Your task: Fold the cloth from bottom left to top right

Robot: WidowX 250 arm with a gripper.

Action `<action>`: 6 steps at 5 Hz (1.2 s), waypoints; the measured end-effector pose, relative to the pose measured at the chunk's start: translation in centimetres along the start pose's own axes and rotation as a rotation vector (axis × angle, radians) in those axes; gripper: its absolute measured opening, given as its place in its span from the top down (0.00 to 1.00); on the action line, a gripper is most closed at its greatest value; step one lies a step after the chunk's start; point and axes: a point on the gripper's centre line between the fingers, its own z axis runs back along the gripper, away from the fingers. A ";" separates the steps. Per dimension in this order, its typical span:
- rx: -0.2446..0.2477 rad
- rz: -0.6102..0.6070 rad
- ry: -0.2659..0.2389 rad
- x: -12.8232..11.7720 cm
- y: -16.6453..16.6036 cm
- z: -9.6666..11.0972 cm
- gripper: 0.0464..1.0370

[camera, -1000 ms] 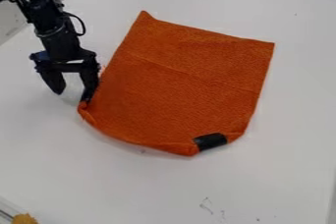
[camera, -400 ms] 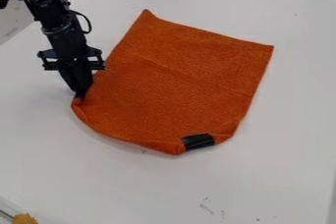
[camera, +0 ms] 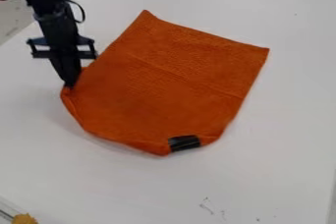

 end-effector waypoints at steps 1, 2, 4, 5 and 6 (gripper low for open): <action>0.079 0.022 -0.075 1.6 0.8 5.1 0.98; 0.117 -0.014 -0.095 3.3 -1.0 8.6 0.98; 0.065 -0.114 -0.116 4.8 -11.4 10.0 0.98; 0.021 -0.160 -0.075 5.2 -15.3 7.6 0.98; -0.034 -0.204 -0.029 5.3 -17.8 4.6 0.98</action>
